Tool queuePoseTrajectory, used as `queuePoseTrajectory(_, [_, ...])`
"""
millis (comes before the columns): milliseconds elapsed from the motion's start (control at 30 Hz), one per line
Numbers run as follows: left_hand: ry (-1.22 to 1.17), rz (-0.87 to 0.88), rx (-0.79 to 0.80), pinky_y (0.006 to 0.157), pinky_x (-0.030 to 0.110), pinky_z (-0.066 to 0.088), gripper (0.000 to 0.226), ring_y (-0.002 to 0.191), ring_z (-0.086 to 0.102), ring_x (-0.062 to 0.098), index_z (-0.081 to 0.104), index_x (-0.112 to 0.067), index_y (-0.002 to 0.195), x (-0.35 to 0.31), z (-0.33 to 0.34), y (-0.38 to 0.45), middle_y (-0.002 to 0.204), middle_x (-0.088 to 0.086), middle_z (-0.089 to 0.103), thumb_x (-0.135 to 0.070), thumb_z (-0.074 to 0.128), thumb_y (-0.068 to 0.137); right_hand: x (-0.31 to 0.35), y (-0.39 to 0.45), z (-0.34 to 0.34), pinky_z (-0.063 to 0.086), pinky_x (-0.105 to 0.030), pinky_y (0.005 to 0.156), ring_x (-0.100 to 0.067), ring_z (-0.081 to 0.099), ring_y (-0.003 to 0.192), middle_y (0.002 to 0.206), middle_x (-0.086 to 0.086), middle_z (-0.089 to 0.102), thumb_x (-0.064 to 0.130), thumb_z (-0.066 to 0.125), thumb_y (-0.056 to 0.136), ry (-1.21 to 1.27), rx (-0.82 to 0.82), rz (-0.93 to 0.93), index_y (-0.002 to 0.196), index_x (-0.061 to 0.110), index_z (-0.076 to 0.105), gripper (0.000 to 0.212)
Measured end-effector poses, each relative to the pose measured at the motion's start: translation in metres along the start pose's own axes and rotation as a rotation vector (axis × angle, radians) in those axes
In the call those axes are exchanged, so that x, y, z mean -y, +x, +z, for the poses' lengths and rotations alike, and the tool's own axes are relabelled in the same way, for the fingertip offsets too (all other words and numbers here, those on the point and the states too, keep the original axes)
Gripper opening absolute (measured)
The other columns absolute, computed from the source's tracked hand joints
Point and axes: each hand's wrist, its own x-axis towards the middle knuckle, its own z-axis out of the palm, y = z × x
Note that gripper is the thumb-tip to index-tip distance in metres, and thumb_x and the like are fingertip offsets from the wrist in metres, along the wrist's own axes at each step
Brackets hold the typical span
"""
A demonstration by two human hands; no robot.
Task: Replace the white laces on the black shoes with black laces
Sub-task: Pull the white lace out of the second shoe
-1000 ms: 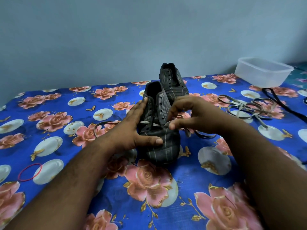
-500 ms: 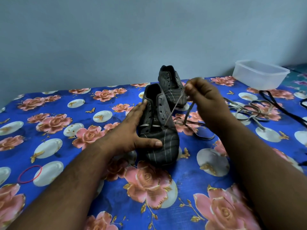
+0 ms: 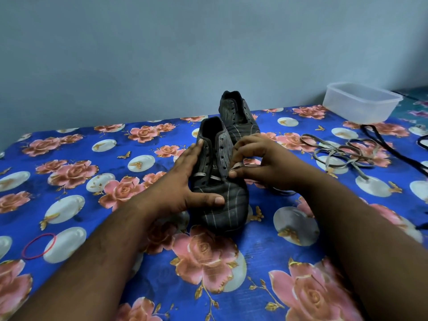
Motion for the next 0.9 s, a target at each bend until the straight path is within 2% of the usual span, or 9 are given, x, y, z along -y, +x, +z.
queuePoseTrajectory(133, [-0.004,0.000,-0.006,0.117,0.018,0.007,0.141,0.147,-0.006,-0.013,-0.003,-0.048,0.158,0.001,0.001,0.001,0.166,-0.025,-0.002,-0.077,0.074,0.043,0.006,-0.001,-0.003,0.051,-0.042,0.079,-0.022,0.061,0.084,0.087,-0.006,0.063,0.023,0.075,0.090,0.189,-0.023,0.012,0.081,0.016,0.065,0.015])
queuePoseTrajectory(233, [-0.004,0.000,-0.012,0.117,0.018,0.007,0.141,0.146,-0.005,-0.014,-0.002,-0.048,0.158,0.001,0.000,0.001,0.166,-0.024,-0.001,-0.077,0.073,0.042,0.008,0.000,-0.005,0.045,-0.029,0.068,-0.014,0.050,0.072,0.078,-0.003,0.055,0.014,0.072,0.093,0.395,-0.159,0.146,0.084,0.001,0.060,0.019])
queuePoseTrajectory(333, [0.000,-0.001,-0.008,0.116,0.017,0.006,0.141,0.145,-0.006,-0.015,-0.003,-0.049,0.158,0.001,0.000,0.000,0.166,-0.025,-0.003,-0.077,0.073,0.043,0.002,0.002,-0.008,0.043,-0.020,0.076,-0.006,0.054,0.080,0.085,0.005,0.060,0.023,0.075,0.091,0.204,-0.291,0.211,0.092,0.009,0.065,0.017])
queuePoseTrajectory(433, [0.008,0.001,-0.006,0.114,0.016,0.006,0.141,0.144,-0.006,-0.015,-0.004,-0.047,0.158,0.001,0.000,0.000,0.165,-0.025,-0.003,-0.077,0.072,0.043,0.002,0.001,-0.008,0.036,-0.013,0.090,-0.005,0.049,0.106,0.110,0.012,0.057,0.050,0.074,0.083,-0.088,-0.217,0.134,0.113,0.028,0.065,0.038])
queuePoseTrajectory(500, [0.006,-0.003,-0.003,0.115,0.017,0.006,0.141,0.145,-0.006,-0.015,-0.004,-0.047,0.158,0.000,0.000,0.001,0.164,-0.027,-0.002,-0.077,0.072,0.043,0.003,-0.002,-0.007,0.035,-0.020,0.100,-0.009,0.046,0.115,0.116,0.013,0.055,0.067,0.070,0.075,-0.104,-0.101,0.101,0.112,0.036,0.065,0.049])
queuePoseTrajectory(567, [-0.005,-0.005,-0.009,0.115,0.017,0.007,0.142,0.144,-0.005,-0.015,-0.004,-0.047,0.158,0.000,0.000,0.000,0.159,-0.030,0.002,-0.076,0.072,0.042,0.003,-0.001,-0.002,0.036,-0.030,0.103,-0.013,0.045,0.116,0.113,0.014,0.055,0.072,0.068,0.072,-0.142,-0.007,0.064,0.102,0.039,0.068,0.044])
queuePoseTrajectory(733, [-0.014,-0.005,-0.015,0.117,0.020,0.008,0.142,0.148,-0.003,-0.010,-0.002,-0.046,0.158,0.001,0.001,0.001,0.154,-0.031,0.004,-0.075,0.073,0.042,0.004,0.002,0.002,0.043,-0.035,0.096,-0.016,0.048,0.108,0.103,0.010,0.058,0.052,0.071,0.085,-0.109,-0.011,-0.006,0.089,0.036,0.066,0.017])
queuePoseTrajectory(800, [-0.021,-0.006,-0.021,0.119,0.022,0.009,0.142,0.149,-0.001,-0.007,-0.001,-0.046,0.159,0.002,0.001,0.002,0.155,-0.030,0.006,-0.075,0.074,0.042,0.007,0.004,0.001,0.044,-0.030,0.091,-0.017,0.054,0.101,0.098,0.003,0.060,0.044,0.069,0.090,-0.043,-0.115,-0.039,0.089,0.028,0.066,0.017])
queuePoseTrajectory(900, [-0.020,-0.003,-0.027,0.119,0.021,0.009,0.143,0.149,-0.001,-0.008,0.000,-0.045,0.159,0.001,0.001,0.001,0.158,-0.028,0.006,-0.075,0.074,0.041,0.009,0.005,-0.006,0.042,-0.013,0.078,0.000,0.054,0.086,0.089,0.003,0.058,0.027,0.069,0.094,0.072,-0.352,0.028,0.087,0.010,0.064,0.018])
